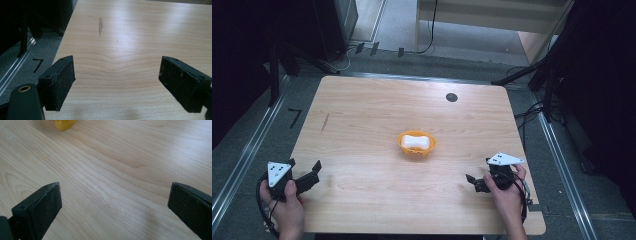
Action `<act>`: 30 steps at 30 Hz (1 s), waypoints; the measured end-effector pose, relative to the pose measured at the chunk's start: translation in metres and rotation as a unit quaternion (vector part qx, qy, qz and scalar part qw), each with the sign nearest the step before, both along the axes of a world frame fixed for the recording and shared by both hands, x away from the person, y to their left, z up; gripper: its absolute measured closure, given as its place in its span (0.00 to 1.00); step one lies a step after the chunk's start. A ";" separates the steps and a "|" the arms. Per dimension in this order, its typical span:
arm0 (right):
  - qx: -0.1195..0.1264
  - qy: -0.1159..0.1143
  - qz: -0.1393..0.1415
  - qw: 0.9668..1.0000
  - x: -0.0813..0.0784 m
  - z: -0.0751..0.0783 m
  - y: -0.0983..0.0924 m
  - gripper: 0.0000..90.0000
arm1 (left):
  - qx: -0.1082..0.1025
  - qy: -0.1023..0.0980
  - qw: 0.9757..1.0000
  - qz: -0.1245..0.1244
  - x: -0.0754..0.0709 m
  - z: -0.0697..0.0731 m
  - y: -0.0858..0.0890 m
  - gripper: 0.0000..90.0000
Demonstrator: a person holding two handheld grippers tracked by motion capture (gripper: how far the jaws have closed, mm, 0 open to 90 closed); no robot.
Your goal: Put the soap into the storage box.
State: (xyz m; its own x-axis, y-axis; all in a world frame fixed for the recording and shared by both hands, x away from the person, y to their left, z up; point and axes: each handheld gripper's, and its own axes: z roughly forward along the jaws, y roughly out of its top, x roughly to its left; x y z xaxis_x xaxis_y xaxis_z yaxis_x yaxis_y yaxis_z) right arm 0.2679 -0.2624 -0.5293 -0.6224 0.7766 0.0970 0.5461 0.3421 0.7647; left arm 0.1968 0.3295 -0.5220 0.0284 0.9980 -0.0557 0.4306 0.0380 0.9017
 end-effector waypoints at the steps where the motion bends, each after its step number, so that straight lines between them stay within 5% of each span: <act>1: 0.002 0.001 -0.003 1.000 -0.002 -0.001 -0.002 0.00 | 0.000 0.000 1.000 0.000 0.000 0.000 0.000 0.16; 30: 0.016 -0.006 -0.071 0.997 -0.037 -0.010 -0.072 0.00 | -0.001 0.001 1.000 0.000 0.000 0.000 0.001 0.16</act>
